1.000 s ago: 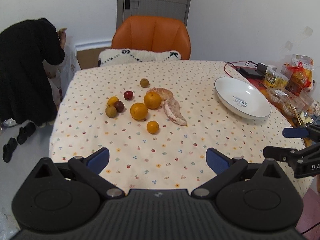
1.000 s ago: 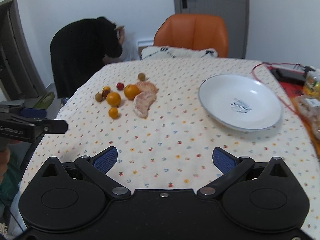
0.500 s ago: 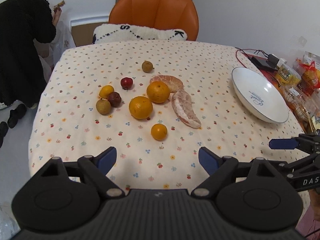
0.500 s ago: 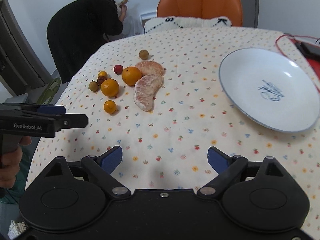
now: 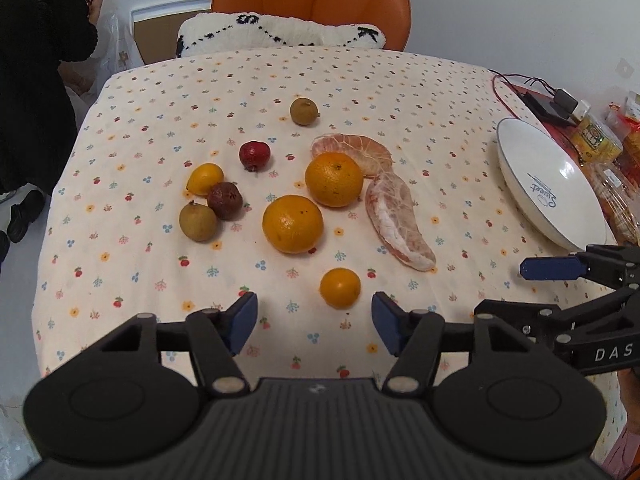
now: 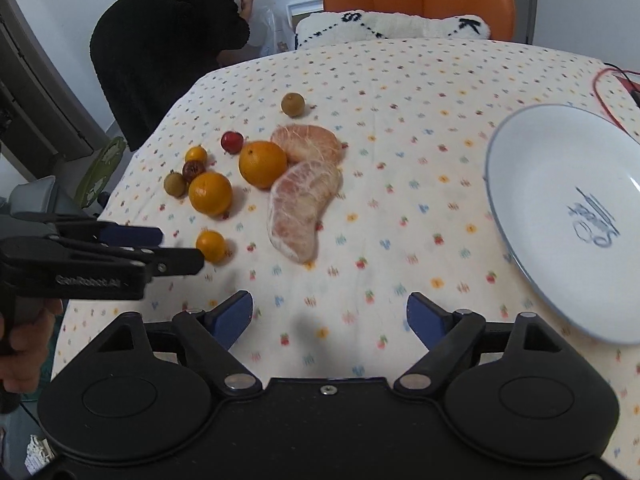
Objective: Organize fruits
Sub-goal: 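Move the right tool to the peeled pomelo segment while the left tool approaches a small tangerine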
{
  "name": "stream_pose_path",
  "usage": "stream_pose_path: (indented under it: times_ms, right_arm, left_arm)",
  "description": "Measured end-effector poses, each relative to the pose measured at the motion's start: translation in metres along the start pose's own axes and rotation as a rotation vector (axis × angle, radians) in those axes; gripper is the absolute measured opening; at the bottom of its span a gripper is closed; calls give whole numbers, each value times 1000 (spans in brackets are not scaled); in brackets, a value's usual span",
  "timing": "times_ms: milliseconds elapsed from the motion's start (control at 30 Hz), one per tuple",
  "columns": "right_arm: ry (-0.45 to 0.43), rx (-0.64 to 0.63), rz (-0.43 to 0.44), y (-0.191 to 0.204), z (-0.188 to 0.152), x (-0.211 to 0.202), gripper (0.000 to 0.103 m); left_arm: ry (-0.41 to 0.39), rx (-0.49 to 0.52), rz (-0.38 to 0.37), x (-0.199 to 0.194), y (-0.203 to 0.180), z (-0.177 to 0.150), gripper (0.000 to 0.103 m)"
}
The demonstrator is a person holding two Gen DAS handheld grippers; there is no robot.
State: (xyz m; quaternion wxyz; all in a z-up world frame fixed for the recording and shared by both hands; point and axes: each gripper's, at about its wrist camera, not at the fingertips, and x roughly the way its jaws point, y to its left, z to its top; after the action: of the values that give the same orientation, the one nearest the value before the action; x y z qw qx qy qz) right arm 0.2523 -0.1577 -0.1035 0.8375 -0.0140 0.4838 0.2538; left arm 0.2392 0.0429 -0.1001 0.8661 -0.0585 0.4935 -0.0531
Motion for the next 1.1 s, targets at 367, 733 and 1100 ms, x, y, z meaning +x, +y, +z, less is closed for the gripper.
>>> stream_pose_path:
  times_ms: [367,733,1100]
  right_arm:
    - [73,59,50,-2,28,24,71]
    - [91,91,43,-1,51,42,65]
    - [100,27,-12,20,59,65,63]
  left_arm:
    - [86,19,-68,26,-5,21,47]
    - [112,22,-89,32,1,31,22]
    - [92,-4,-66,18,15,18,22]
